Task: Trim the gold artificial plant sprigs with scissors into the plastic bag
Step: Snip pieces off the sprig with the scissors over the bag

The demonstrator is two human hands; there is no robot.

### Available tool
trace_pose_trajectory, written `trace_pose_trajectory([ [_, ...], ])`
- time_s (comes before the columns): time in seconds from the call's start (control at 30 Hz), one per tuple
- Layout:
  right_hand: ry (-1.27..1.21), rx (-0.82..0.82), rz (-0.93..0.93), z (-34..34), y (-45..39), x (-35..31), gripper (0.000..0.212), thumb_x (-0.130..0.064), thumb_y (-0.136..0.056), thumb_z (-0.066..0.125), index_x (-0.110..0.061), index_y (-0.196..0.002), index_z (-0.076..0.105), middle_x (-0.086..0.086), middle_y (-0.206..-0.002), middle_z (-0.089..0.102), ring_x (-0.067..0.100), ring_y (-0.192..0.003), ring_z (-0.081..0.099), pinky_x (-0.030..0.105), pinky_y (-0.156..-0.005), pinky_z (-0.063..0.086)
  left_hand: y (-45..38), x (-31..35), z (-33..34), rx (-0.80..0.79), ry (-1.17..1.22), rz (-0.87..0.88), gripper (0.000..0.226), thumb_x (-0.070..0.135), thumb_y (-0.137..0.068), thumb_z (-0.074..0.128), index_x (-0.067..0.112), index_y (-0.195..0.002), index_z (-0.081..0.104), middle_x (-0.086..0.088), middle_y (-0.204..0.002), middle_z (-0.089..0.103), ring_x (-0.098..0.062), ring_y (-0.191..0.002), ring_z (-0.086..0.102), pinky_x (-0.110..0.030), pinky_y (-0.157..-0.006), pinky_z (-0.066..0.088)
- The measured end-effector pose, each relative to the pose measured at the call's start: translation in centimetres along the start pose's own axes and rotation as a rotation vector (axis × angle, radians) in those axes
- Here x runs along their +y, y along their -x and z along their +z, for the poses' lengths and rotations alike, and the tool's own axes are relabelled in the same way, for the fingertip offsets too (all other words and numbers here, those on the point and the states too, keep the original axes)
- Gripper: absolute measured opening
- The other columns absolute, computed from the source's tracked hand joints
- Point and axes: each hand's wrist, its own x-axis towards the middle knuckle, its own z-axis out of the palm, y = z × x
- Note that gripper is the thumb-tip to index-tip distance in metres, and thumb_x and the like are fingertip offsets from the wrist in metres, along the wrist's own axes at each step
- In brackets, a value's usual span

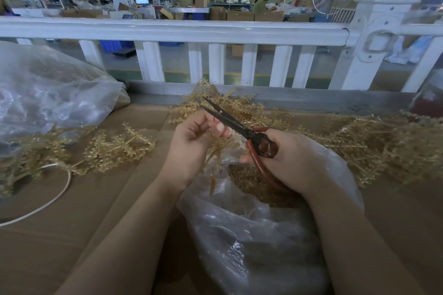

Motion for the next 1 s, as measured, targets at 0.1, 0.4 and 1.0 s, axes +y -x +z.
trace_pose_trajectory([
  [0.1, 0.014, -0.012, -0.01, 0.08, -0.01, 0.09, 0.074, -0.106, -0.057, 0.031, -0.042, -0.08, 0.059, -0.019, -0.07, 0.066, 0.0, -0.063, 0.061, 0.03, -0.059, 0.056, 0.1, -0.09, 0.14, -0.006, -0.046, -0.01, 0.01, 0.0, -0.096, 0.056, -0.009, -0.094, 0.06, -0.002, -0.081, 0.069, -0.013, -0.082, 0.067, -0.025, -0.082, 0.052],
  [0.4, 0.042, 0.026, -0.06, 0.17, 0.4, 0.04, 0.029, -0.079, -0.077, 0.036, -0.053, -0.08, 0.048, -0.022, -0.066, 0.059, -0.002, -0.063, 0.057, 0.019, -0.055, 0.039, 0.36, -0.55, 0.35, -0.055, -0.108, -0.014, 0.01, 0.012, -0.093, 0.061, 0.018, -0.087, 0.066, 0.004, -0.083, 0.071, -0.017, -0.086, 0.067, -0.04, -0.088, 0.053],
  [1.0, -0.008, 0.055, -0.078, -0.23, 0.22, -0.54, 0.048, -0.089, -0.07, 0.043, -0.042, -0.074, 0.056, -0.045, -0.091, 0.057, -0.012, -0.08, 0.058, 0.012, -0.05, 0.036, 0.25, -0.86, 0.36, -0.039, -0.122, 0.043, 0.011, 0.009, -0.097, 0.055, 0.017, -0.096, 0.063, 0.01, -0.08, 0.069, -0.006, -0.082, 0.065, -0.018, -0.079, 0.049],
])
